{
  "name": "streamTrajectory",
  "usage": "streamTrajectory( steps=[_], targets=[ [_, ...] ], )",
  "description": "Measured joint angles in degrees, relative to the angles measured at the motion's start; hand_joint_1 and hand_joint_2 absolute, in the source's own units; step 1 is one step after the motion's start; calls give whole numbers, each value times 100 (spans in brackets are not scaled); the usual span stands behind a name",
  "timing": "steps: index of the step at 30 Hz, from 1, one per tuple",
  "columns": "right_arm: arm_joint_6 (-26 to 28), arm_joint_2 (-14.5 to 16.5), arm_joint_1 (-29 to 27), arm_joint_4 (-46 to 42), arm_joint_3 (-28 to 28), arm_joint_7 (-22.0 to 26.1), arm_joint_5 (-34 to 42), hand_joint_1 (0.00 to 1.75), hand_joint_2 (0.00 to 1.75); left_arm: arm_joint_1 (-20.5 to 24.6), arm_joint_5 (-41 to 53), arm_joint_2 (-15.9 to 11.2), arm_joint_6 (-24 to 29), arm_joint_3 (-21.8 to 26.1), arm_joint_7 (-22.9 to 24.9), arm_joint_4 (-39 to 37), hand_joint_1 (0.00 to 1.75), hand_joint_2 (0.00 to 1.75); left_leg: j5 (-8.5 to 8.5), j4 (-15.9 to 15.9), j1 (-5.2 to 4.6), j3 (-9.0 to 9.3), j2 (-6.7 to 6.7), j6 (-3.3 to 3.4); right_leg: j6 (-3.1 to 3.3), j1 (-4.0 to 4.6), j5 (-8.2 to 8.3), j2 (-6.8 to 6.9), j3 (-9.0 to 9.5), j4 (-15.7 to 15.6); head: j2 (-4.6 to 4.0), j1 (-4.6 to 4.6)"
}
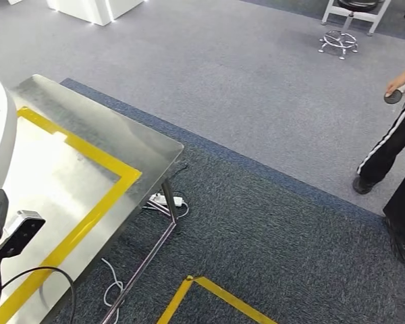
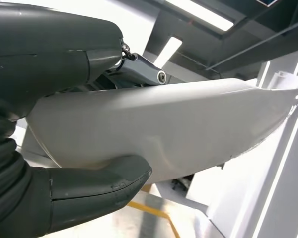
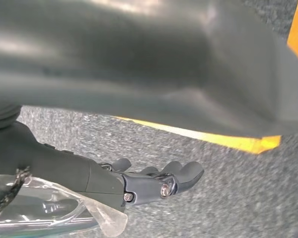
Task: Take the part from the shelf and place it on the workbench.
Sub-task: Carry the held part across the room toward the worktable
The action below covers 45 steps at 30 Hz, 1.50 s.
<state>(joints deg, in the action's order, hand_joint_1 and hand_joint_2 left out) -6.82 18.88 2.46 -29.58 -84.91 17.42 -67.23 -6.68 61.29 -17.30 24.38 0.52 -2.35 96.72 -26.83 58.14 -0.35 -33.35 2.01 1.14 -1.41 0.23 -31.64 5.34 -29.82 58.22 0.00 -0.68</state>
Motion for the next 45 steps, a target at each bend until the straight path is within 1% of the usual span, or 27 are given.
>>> streamTrajectory(
  steps=[1,3,5,6,7,9,11,12,14,16,18,19,21,23,25,27,29,31,33,35,36,37,38,40,42,44,45],
  targets=[
    [5,-5,12,20,-1,6,-2,0,0,10,10,1,-10,-2,4,1,143,175,11,-18,19,10,-60,33,-28,-12,-121,-167,-105,214,-1,14],
    [15,-22,11,59,-2,9,-4,0,0,28,30,10,-24,-14,13,1,143,175,14,-21,33,10,-185,78,-54,-34,-453,-466,-503,962,0,41],
    [28,-43,-7,97,-2,9,-5,0,0,26,40,19,-31,-30,16,-1,143,175,11,-18,32,12,-335,89,-61,-36,-580,-522,-867,1547,0,47],
    [37,-52,-10,113,-2,9,-6,0,0,26,43,21,-34,-36,16,-1,143,175,9,-16,32,18,-414,87,-57,-36,-473,-529,-913,1541,0,46],
    [47,-65,-7,129,-1,9,-8,0,0,26,46,22,-37,-42,19,-1,143,175,6,-14,34,27,-493,82,-48,-38,-271,-551,-855,1322,0,47],
    [68,-92,4,161,-2,9,-14,0,0,31,54,25,-40,-51,22,0,143,175,-13,1,35,38,-643,52,-25,-59,159,-775,-543,539,0,47],
    [86,-110,11,198,-2,10,-22,0,0,40,60,25,-45,-59,26,1,143,175,-23,21,45,12,-783,-8,5,-79,302,-1001,-295,42,0,44],
    [92,-116,14,220,-2,11,-26,0,0,39,61,23,-48,-63,28,1,143,175,-16,24,54,-6,-848,-46,25,-76,278,-1029,-252,-13,0,42],
    [102,-130,26,263,1,16,-32,0,0,25,61,12,-53,-69,31,0,143,175,-8,26,74,-29,-886,-115,83,-72,292,-905,-209,-53,0,42],
    [105,-139,42,302,1,19,-37,0,0,34,61,-10,-55,-70,33,-1,143,175,-160,248,63,-127,-619,-170,156,-79,304,-756,-168,-100,-1,13],
    [131,-152,38,351,1,22,-40,0,0,43,66,-25,-59,-71,43,-1,143,175,-497,889,67,-420,-322,-215,212,-66,285,-591,-141,-116,-1,-15],
    [153,-163,33,385,1,23,-42,0,0,32,70,-26,-64,-72,52,-1,143,175,-643,1254,78,-595,-278,-233,225,-58,271,-508,-136,-115,0,-14],
    [195,-192,33,455,2,26,-44,0,0,-2,79,-28,-73,-72,73,0,143,175,-654,1552,96,-736,-246,-252,231,-48,242,-346,-116,-113,0,-15],
    [212,-211,39,516,2,26,-46,0,0,-17,81,-39,-75,-70,85,1,143,175,-291,1021,92,-464,-150,-233,216,-38,203,-193,-67,-112,0,-16],
    [229,-221,45,574,2,26,-48,0,0,-14,88,-56,-76,-64,92,3,143,175,-38,313,41,-103,99,-180,179,-13,157,-63,-16,-109,-1,-16],
    [262,-233,49,633,2,26,-49,0,0,-30,94,-72,-78,-51,100,13,143,175,-30,46,-16,11,215,-118,128,14,122,64,10,-109,-1,-11],
    [288,-250,62,678,2,25,-49,0,0,-75,96,-83,-82,-31,107,26,143,175,-16,6,-15,4,94,-53,70,16,87,166,23,-118,0,-8],
    [293,-269,83,713,2,28,-49,0,0,-91,96,-89,-87,-14,112,39,143,175,12,-40,23,23,-32,8,8,-1,-49,-33,-47,54,-1,17],
    [295,-290,79,745,1,32,-50,0,0,-83,98,-86,-94,-11,115,48,143,175,22,-58,47,32,-159,46,-29,-22,-360,-375,-361,697,-2,60],
    [304,-310,56,773,1,29,-49,0,0,-90,100,-76,-108,-17,117,48,143,175,19,-55,48,32,-306,60,-43,-31,-587,-501,-769,1419,-1,77],
    [312,-321,49,788,2,29,-47,0,0,-95,101,-72,-114,-20,117,48,143,175,18,-51,48,34,-383,59,-44,-32,-552,-516,-875,1542,0,79],
    [322,-331,49,804,2,32,-45,0,0,-98,102,-69,-118,-24,117,48,143,175,15,-47,49,40,-462,55,-39,-33,-399,-529,-867,1429,0,78],
    [334,-342,51,816,2,39,-44,0,0,-99,103,-67,-119,-27,117,48,143,175,9,-39,52,46,-543,46,-27,-37,-163,-577,-750,1101,0,78],
    [356,-363,53,840,1,58,-45,0,0,-95,105,-67,-118,-31,118,50,143,175,-13,-7,57,36,-692,10,3,-71,195,-865,-427,330,0,74],
    [370,-373,41,861,1,78,-47,0,0,-101,108,-67,-117,-30,120,57,143,175,-11,15,74,-6,-826,-56,29,-87,261,-1075,-247,-15,0,73],
    [353,-373,35,871,3,103,-48,0,0,-127,109,-73,-118,-27,133,67,143,175,10,7,96,-36,-938,-133,70,-79,264,-980,-202,-48,0,75],
    [331,-372,39,870,3,115,-48,0,0,-141,109,-79,-117,-23,141,72,143,175,-12,34,94,-50,-879,-168,102,-83,272,-907,-183,-69,0,67]
  ],
)
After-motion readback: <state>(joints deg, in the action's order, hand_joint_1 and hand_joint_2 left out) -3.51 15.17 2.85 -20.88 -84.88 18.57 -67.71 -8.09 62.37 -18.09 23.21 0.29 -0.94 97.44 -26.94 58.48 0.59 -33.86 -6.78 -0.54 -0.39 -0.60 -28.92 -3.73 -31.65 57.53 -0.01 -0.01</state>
